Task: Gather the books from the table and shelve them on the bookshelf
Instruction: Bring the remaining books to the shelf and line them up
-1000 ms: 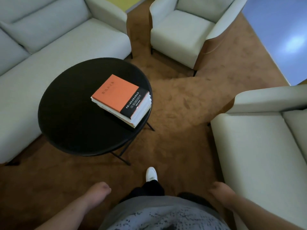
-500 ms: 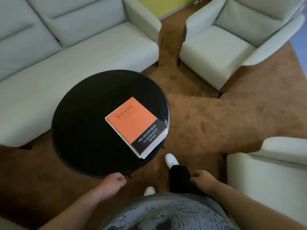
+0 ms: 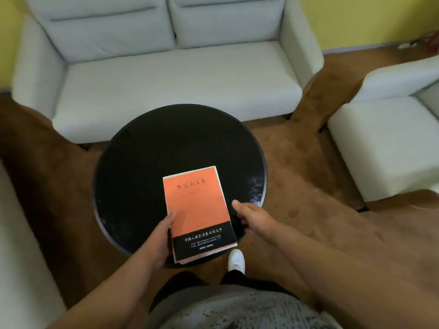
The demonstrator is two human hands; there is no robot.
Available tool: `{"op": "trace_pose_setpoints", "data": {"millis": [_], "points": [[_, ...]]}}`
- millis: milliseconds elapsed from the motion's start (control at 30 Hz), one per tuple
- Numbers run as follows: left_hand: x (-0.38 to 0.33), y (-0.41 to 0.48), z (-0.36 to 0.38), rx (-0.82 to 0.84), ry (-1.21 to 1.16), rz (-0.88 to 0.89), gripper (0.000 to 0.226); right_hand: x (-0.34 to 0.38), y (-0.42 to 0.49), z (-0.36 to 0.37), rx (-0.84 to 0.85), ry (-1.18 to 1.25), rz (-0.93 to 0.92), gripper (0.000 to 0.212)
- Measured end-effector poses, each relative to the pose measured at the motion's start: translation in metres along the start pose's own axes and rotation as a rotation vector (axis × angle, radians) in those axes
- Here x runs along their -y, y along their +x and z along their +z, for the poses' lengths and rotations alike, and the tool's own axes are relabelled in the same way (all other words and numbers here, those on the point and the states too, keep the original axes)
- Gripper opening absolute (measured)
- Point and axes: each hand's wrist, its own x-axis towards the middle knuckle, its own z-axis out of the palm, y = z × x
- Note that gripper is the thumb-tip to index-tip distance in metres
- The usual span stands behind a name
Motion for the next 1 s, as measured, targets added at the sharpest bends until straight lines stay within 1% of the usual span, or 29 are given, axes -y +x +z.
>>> {"op": "trace_pose_setpoints", "data": {"millis": [33, 67, 133, 167, 200, 267, 367, 467, 567, 600, 667, 800, 867, 933, 1000], "points": [[0.004, 0.002, 0.000, -0.003, -0.045, -0.007, 0.049, 0.005, 0.006, 0.001, 0.060, -0.024, 0.024, 0.033], [0.009, 0.004, -0.001, -0.003, -0.087, -0.020, 0.055, 0.008, 0.011, 0.002, 0.102, -0.042, 0.050, 0.042], [0.019, 0.006, -0.003, 0.000, -0.153, -0.049, 0.071, 0.007, 0.020, 0.005, 0.160, -0.085, 0.117, 0.072], [0.023, 0.007, -0.003, 0.002, -0.176, -0.051, 0.076, 0.005, 0.023, 0.007, 0.207, -0.105, 0.137, 0.083], [0.026, 0.007, -0.002, 0.002, -0.192, -0.044, 0.077, 0.001, 0.023, 0.009, 0.252, -0.115, 0.143, 0.089], [0.028, 0.007, 0.002, 0.008, -0.215, -0.024, 0.078, -0.008, 0.023, 0.014, 0.315, -0.055, 0.144, 0.085], [0.030, 0.002, 0.007, 0.024, -0.239, -0.003, 0.077, -0.019, 0.021, 0.023, 0.286, 0.066, 0.146, 0.067], [0.041, -0.007, 0.011, 0.048, -0.249, -0.002, 0.073, -0.023, 0.013, 0.020, 0.270, 0.092, 0.141, 0.065], [0.065, -0.015, 0.019, 0.053, -0.212, -0.020, 0.076, -0.034, -0.002, 0.011, 0.266, 0.051, 0.144, 0.059], [0.075, -0.017, 0.020, 0.052, -0.214, -0.025, 0.076, -0.040, -0.007, 0.009, 0.261, 0.056, 0.150, 0.061], [0.089, -0.022, 0.021, 0.041, -0.244, -0.044, 0.075, -0.050, -0.017, 0.005, 0.264, 0.047, 0.138, 0.071], [0.098, -0.029, 0.015, 0.056, -0.303, -0.091, 0.077, -0.054, -0.022, 0.006, 0.287, 0.049, 0.105, 0.086], [0.097, -0.028, 0.016, 0.046, -0.295, -0.079, 0.079, -0.055, -0.019, 0.010, 0.285, 0.088, 0.102, 0.083], [0.096, -0.030, 0.020, 0.050, -0.319, -0.067, 0.077, -0.057, -0.015, 0.014, 0.290, 0.119, 0.094, 0.075], [0.094, -0.031, 0.023, 0.078, -0.316, -0.046, 0.076, -0.058, -0.011, 0.014, 0.304, 0.090, 0.084, 0.072]]}}
